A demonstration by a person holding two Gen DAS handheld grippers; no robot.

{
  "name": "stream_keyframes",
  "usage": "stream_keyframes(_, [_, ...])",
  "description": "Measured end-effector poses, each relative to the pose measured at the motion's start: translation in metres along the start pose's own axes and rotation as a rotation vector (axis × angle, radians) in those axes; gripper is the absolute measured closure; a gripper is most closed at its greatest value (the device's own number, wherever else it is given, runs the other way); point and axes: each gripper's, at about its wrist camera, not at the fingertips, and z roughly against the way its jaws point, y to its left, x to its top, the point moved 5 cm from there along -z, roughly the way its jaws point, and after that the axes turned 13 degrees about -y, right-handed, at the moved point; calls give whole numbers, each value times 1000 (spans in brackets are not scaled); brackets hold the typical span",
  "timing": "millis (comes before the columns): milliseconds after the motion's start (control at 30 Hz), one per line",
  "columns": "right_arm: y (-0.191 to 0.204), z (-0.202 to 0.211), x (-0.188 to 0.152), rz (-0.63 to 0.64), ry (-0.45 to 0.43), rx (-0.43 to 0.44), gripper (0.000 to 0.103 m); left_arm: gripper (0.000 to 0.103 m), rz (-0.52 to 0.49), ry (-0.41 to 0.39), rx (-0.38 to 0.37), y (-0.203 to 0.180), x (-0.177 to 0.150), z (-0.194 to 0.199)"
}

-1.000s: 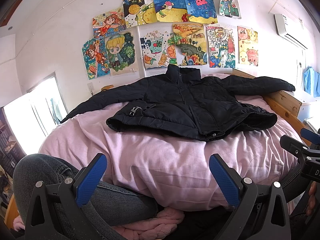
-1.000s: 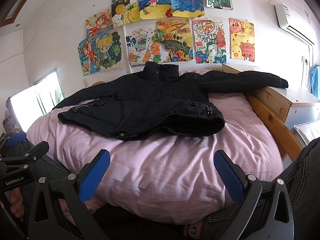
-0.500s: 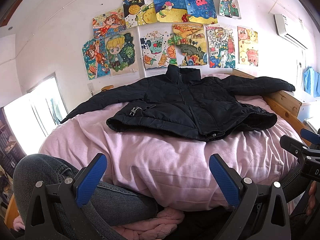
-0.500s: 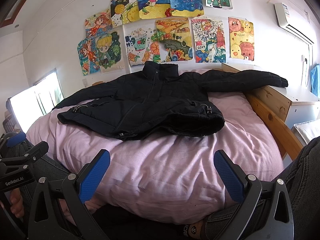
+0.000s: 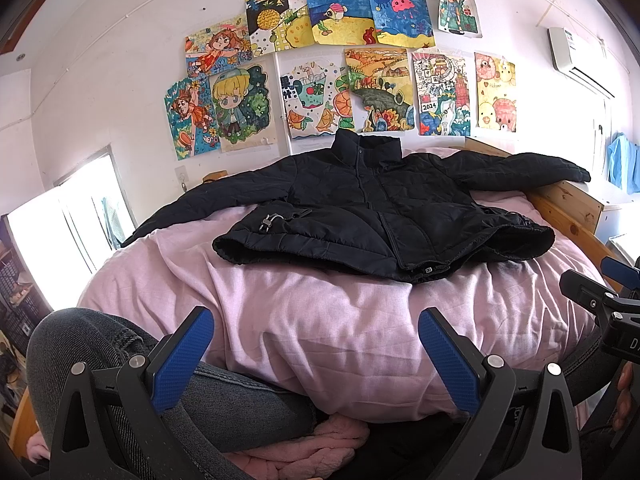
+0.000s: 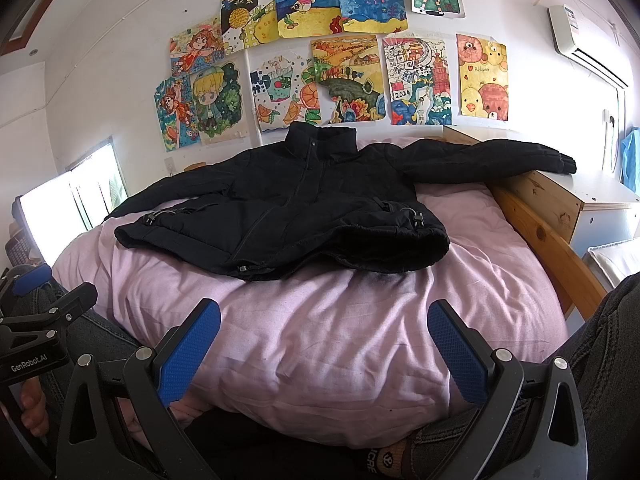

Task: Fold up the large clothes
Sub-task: 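Grasp the black jacket's sleeve cuff with the right gripper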

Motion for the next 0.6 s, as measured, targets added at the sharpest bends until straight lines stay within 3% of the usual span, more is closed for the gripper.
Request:
stream_keyframes(333, [-1, -5, 3, -10, 29, 4, 1, 0, -15, 59, -10, -6, -5, -14])
stream_keyframes(600, [-31, -17, 18, -118, 40, 36, 1, 0, -47, 199, -102, -17, -5, -40])
